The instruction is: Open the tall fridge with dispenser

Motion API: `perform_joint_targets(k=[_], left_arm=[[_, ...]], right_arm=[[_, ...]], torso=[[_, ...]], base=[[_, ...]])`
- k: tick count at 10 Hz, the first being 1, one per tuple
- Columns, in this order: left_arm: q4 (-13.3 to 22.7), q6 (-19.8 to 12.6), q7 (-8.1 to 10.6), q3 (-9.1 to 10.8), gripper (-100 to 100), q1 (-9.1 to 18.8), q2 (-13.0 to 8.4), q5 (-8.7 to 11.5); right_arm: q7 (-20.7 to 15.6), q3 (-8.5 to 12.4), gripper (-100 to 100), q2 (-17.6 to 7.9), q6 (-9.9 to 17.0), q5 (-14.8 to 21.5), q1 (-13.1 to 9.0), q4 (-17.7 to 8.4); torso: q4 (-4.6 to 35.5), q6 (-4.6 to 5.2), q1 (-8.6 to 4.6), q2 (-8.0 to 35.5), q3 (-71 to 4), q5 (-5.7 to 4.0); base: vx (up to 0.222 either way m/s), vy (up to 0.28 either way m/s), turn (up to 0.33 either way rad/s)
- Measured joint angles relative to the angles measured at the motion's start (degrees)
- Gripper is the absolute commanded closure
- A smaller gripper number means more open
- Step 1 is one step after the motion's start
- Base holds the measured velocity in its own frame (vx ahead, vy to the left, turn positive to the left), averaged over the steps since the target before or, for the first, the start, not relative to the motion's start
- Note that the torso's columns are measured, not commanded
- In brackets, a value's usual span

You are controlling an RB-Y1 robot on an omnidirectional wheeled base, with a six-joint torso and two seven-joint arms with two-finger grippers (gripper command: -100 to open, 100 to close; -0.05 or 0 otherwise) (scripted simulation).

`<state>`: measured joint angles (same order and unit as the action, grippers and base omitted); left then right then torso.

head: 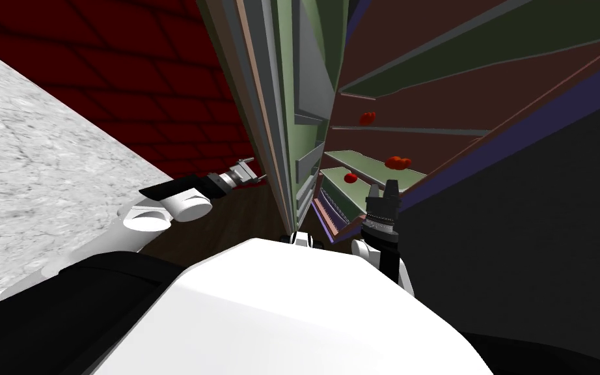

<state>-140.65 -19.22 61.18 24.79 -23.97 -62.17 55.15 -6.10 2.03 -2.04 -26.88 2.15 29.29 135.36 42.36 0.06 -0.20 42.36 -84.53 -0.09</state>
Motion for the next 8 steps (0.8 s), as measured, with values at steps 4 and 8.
perform_joint_targets(k=[4, 8], left_arm=[[-0.6, -0.8, 3.06, 3.75, -100, -0.2, -4.0, 2.7], [-1.1, -1.7, 6.5, 8.49, -100, -0.7, -8.6, 6.0]], right_arm=[[0.0, 0.0, 0, 0.0, 0.0, 0.0, 0.0, 0.0], [0.0, 0.0, 0, 0.0, 0.0, 0.0, 0.0, 0.0]], torso=[[0.1, 0.03, -0.16, 0.1, 0.1, -0.08], [0.2, 0.1, -0.4, 0.3, 0.1, -0.22]], base=[[0.016, 0.0, 0.051], [0.018, -0.008, 0.066]])
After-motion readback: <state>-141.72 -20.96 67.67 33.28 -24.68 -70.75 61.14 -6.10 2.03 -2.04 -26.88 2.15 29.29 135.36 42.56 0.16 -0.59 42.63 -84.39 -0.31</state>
